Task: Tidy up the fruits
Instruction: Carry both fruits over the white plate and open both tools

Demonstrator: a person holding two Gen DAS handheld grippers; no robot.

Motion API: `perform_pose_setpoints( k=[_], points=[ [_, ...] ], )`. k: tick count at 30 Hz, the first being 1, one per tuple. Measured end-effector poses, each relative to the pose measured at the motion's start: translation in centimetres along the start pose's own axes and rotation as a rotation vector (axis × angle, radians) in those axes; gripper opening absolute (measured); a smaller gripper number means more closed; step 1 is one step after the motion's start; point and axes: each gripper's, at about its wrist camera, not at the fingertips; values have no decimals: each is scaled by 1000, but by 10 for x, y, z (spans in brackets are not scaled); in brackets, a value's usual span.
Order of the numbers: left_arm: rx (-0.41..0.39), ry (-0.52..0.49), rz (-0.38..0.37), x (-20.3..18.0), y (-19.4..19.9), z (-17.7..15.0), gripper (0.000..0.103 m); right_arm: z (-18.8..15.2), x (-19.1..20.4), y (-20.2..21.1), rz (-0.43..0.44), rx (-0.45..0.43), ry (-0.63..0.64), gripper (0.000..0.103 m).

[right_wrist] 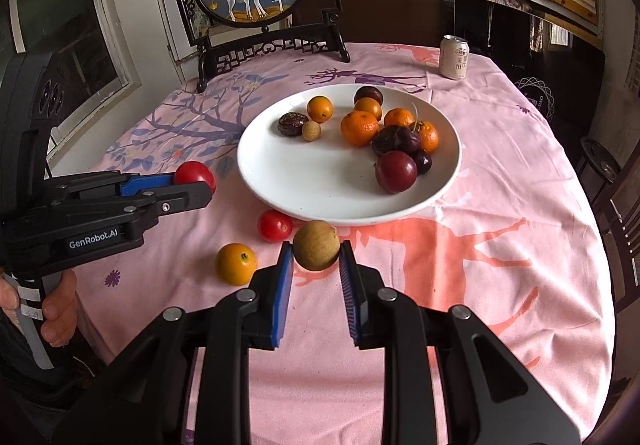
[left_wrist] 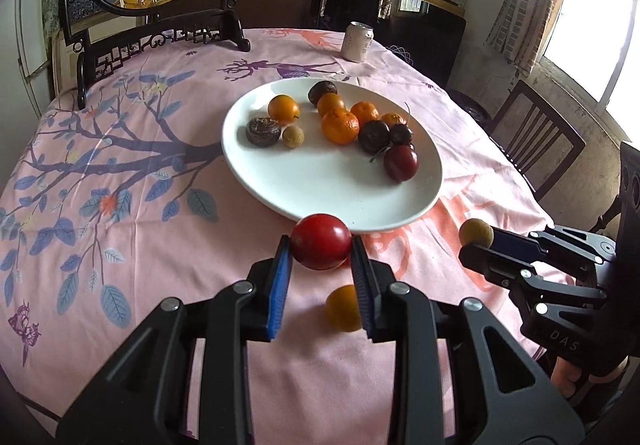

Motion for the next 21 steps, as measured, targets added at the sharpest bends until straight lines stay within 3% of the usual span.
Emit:
perform_pose_setpoints(
  k=[4,10,15,19,20,21],
  points=[
    [8,9,23,5,-14,32,30,26,-3,-16,-4,3,18,25],
    [100,62,105,20,-76,77,30,71,-11,-78,-28,77,17,25],
    [134,65,142,25,-109,92,30,83,-22,-125,-41,143,0,25],
    [139,84,142,31,-119,97,32,85,-22,-135,-54,138,13,27],
    [131,88,137,32,-117,98,38,86,-23,-136,-60,141,15,30],
    [122,95,130,33,-113,99,52,86,-23,-134,-61,141,12,39]
  ],
)
Point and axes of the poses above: each gripper's, at about its wrist camera, not at the fingertips, and y roughly against the way its jaws point, x to its left, z to its top, and after that the axes turned 3 degrees about -z, right-handed
